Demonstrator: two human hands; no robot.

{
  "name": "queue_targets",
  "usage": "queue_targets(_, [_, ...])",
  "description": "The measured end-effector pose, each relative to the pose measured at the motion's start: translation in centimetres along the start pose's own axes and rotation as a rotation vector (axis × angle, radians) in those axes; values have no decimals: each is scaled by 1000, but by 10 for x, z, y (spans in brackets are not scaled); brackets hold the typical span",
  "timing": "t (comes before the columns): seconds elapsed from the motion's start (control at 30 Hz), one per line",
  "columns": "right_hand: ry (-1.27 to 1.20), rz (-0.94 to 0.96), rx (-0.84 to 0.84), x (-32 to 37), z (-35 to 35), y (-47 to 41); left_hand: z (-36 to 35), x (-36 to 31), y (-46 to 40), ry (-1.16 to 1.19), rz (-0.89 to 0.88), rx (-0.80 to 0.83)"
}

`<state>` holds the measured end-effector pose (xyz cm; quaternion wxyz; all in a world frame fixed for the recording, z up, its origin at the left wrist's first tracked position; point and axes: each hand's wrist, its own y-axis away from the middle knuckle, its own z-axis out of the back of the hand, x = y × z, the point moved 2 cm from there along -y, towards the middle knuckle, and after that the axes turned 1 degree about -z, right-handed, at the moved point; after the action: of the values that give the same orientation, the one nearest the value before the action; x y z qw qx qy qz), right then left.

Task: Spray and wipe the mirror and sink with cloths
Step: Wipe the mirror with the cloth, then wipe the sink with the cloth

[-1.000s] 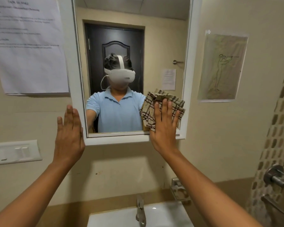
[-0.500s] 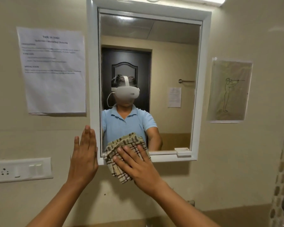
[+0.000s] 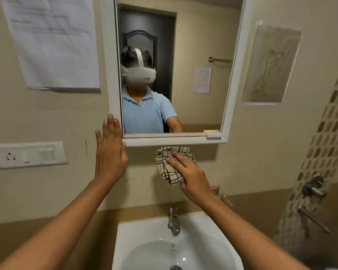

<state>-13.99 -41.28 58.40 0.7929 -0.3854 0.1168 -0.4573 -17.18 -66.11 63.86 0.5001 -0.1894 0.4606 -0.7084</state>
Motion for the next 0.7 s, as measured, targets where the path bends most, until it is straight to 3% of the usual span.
queue_targets(0.2, [-1085, -769, -190, 12, -15, 45, -12, -29, 72, 282, 7, 54])
queue_targets(0.37, [-1553, -1303, -229, 0, -32, 112, -49, -36, 143, 340, 82, 311])
queue_targets(0.47, [-1555, -1422, -252, -11, -39, 160, -74, -29, 197, 317, 168, 494])
queue_targets(0.7, [-1199, -1568, -190, -46, -51, 256, -120, -29, 297, 248, 296, 825])
